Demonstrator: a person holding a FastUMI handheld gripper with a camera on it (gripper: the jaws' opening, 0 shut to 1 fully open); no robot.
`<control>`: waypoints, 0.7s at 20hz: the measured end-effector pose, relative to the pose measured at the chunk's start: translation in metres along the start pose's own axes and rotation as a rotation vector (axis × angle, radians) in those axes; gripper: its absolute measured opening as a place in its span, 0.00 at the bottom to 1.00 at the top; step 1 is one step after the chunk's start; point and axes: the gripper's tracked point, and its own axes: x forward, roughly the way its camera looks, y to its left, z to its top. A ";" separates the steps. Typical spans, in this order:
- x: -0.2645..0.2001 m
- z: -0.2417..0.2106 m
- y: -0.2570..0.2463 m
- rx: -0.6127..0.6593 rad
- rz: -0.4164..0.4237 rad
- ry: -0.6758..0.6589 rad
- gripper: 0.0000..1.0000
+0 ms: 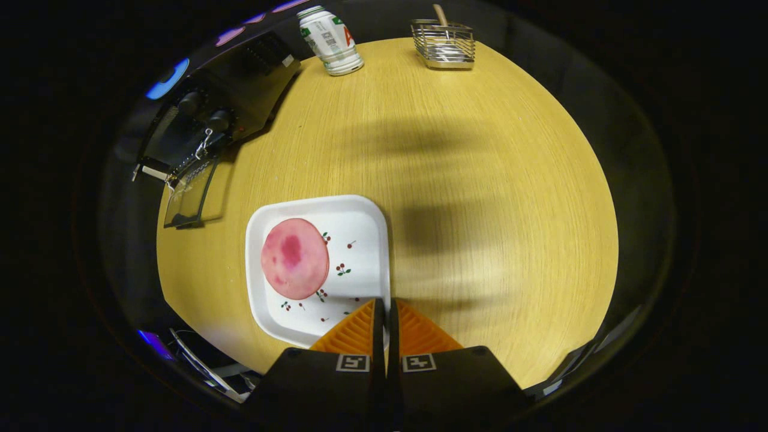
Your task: Open the toaster oven, put the food inside, and close the toaster oven door.
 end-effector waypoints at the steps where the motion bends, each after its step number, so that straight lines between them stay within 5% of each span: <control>1: 0.000 -0.003 0.001 0.021 0.001 -0.004 0.05; 5: -0.008 -0.026 0.008 0.125 0.020 -0.036 0.05; 14: -0.041 -0.086 0.068 0.442 0.206 -0.180 0.05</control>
